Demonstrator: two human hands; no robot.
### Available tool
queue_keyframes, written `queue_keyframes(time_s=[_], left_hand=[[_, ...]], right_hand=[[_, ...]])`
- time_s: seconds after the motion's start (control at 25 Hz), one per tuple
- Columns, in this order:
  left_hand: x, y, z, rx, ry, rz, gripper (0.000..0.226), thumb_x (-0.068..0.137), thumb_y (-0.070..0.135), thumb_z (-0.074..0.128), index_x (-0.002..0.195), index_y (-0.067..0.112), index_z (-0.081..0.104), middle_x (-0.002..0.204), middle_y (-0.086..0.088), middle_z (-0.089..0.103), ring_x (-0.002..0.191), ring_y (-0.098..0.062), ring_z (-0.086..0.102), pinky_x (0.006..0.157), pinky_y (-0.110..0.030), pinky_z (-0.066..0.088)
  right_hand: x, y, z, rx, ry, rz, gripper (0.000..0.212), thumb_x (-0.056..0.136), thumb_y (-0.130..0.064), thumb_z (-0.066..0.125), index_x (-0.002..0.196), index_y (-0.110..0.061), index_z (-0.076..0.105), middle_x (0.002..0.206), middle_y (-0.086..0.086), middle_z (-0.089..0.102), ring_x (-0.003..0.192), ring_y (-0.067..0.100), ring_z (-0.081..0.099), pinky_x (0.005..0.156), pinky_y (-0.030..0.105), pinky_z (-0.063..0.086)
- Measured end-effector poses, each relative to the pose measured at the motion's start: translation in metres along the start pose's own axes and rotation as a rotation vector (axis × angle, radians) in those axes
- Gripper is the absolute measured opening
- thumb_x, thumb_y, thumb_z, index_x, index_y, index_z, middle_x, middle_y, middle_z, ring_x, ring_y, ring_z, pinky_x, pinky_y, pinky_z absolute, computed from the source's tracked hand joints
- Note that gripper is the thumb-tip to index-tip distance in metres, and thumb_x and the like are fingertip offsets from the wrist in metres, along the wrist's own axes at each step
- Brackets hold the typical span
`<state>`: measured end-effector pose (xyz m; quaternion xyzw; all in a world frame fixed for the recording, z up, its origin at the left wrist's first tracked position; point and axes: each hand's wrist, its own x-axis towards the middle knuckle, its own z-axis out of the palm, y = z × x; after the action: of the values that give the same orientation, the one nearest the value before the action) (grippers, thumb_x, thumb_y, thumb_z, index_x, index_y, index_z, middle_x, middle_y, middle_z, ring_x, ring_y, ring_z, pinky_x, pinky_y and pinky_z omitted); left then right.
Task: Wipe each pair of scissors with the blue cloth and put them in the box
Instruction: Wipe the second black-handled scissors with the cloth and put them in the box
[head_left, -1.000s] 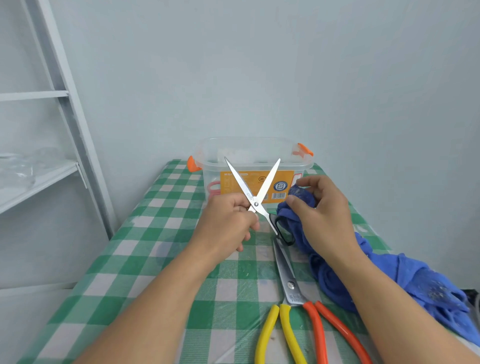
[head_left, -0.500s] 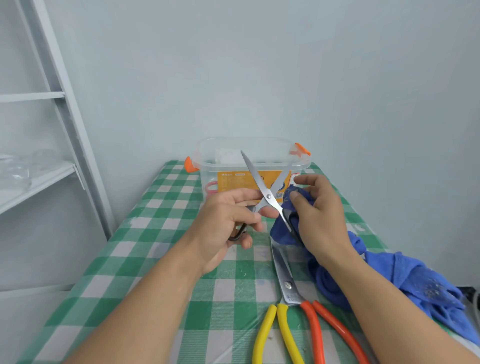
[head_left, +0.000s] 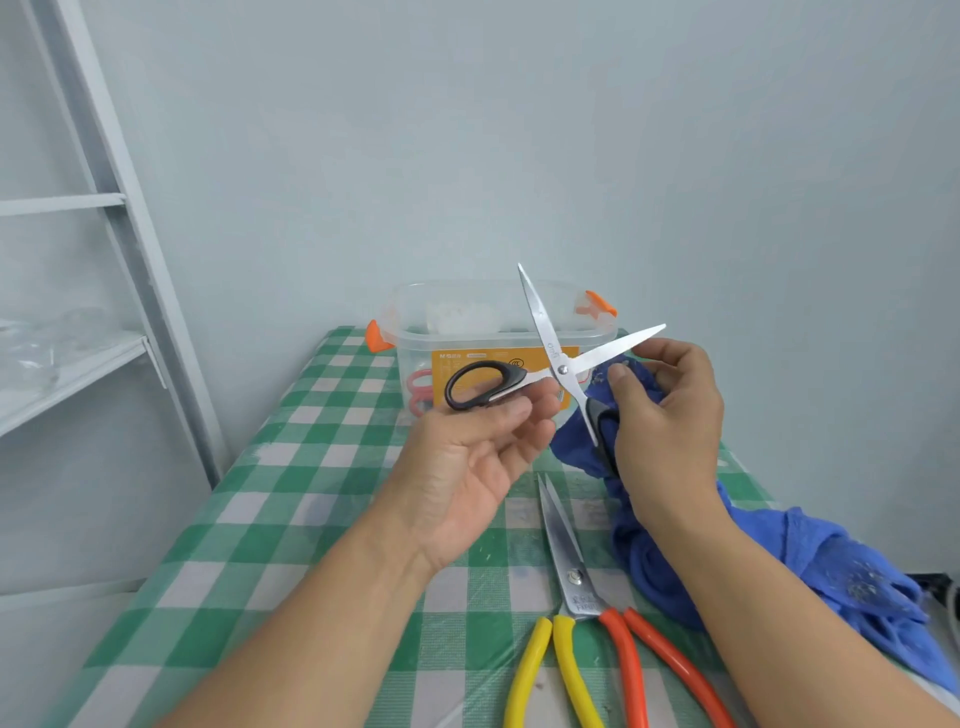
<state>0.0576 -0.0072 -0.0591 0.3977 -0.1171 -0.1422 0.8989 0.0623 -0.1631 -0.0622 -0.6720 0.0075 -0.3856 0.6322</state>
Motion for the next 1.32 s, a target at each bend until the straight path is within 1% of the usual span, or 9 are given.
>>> queue_keyframes(time_s=[0.2,0.48,0.6,0.72,0.8,0.88,1.0,1.12,1.32], left_hand=[[0.004,-0.016,0.006,0.157,0.068,0.017,0.009,0.092,0.005,0.062,0.089,0.006,0.071,0.086,-0.008,0.072,0.078,-0.017,0.067,0.070,-0.029,0.060],[0.006,-0.017,0.004,0.244,0.072,0.093,0.014,0.097,0.009,0.058,0.100,0.004,0.070,0.099,-0.010,0.073,0.082,-0.018,0.068,0.072,-0.030,0.058],[0.008,-0.015,0.002,0.224,0.093,0.114,0.016,0.098,0.008,0.055,0.103,0.001,0.068,0.099,-0.014,0.073,0.088,-0.021,0.069,0.080,-0.033,0.060],[0.010,-0.007,0.000,0.191,0.183,0.174,0.018,0.100,0.006,0.052,0.086,0.002,0.064,0.079,-0.014,0.069,0.077,-0.024,0.069,0.082,-0.039,0.060],[0.010,-0.002,-0.002,0.249,0.267,0.220,0.017,0.100,0.005,0.049,0.085,0.003,0.055,0.069,-0.012,0.060,0.061,-0.023,0.063,0.070,-0.041,0.062],[0.008,-0.001,-0.005,0.461,0.315,0.252,0.017,0.101,0.005,0.045,0.084,0.004,0.050,0.069,-0.013,0.055,0.054,-0.023,0.055,0.048,-0.031,0.054],[0.008,-0.003,-0.010,0.648,0.304,0.243,0.021,0.101,0.007,0.045,0.082,0.004,0.051,0.070,-0.014,0.055,0.047,-0.021,0.050,0.045,-0.032,0.045],[0.007,-0.004,-0.011,0.705,0.268,0.201,0.023,0.102,0.009,0.047,0.080,0.006,0.050,0.064,-0.011,0.054,0.048,-0.020,0.051,0.047,-0.032,0.047],[0.009,-0.005,-0.013,0.757,0.224,0.207,0.016,0.102,0.005,0.045,0.092,0.000,0.057,0.063,-0.010,0.055,0.050,-0.019,0.051,0.049,-0.031,0.051]], right_hand=[[-0.007,0.006,0.007,-0.023,-0.034,-0.014,0.018,0.097,-0.005,0.059,0.107,-0.018,0.054,0.103,0.003,0.068,0.095,0.010,0.069,0.085,0.034,0.056],[-0.015,0.003,0.013,0.036,-0.133,0.012,0.023,0.096,0.003,0.058,0.102,-0.018,0.052,0.095,0.001,0.069,0.077,-0.002,0.068,0.066,0.008,0.047],[-0.015,0.005,0.013,0.010,-0.157,0.033,0.018,0.095,0.003,0.061,0.103,-0.013,0.056,0.090,-0.006,0.067,0.074,-0.009,0.064,0.066,0.008,0.046],[-0.008,0.011,0.009,-0.067,-0.113,0.074,0.018,0.094,-0.007,0.065,0.108,-0.016,0.057,0.094,-0.008,0.066,0.080,-0.007,0.062,0.073,0.015,0.047],[-0.002,0.013,0.004,-0.082,-0.059,0.114,0.021,0.093,-0.013,0.068,0.109,-0.022,0.057,0.095,-0.003,0.067,0.081,-0.001,0.064,0.075,0.020,0.051],[0.004,0.013,-0.002,-0.064,0.003,0.136,0.024,0.090,-0.016,0.072,0.109,-0.022,0.059,0.091,-0.001,0.067,0.072,-0.002,0.063,0.070,0.016,0.051],[0.013,0.010,-0.011,-0.045,0.057,0.113,0.016,0.087,-0.013,0.076,0.099,-0.020,0.067,0.087,-0.007,0.071,0.075,-0.001,0.065,0.073,0.017,0.053],[0.015,0.004,-0.015,-0.030,0.018,0.052,0.019,0.091,-0.005,0.069,0.084,-0.023,0.070,0.075,-0.018,0.071,0.073,-0.004,0.064,0.071,0.016,0.051],[0.012,0.003,-0.013,-0.055,-0.181,-0.009,0.019,0.097,-0.001,0.059,0.087,-0.017,0.065,0.077,-0.014,0.070,0.074,0.003,0.063,0.073,0.021,0.052]])
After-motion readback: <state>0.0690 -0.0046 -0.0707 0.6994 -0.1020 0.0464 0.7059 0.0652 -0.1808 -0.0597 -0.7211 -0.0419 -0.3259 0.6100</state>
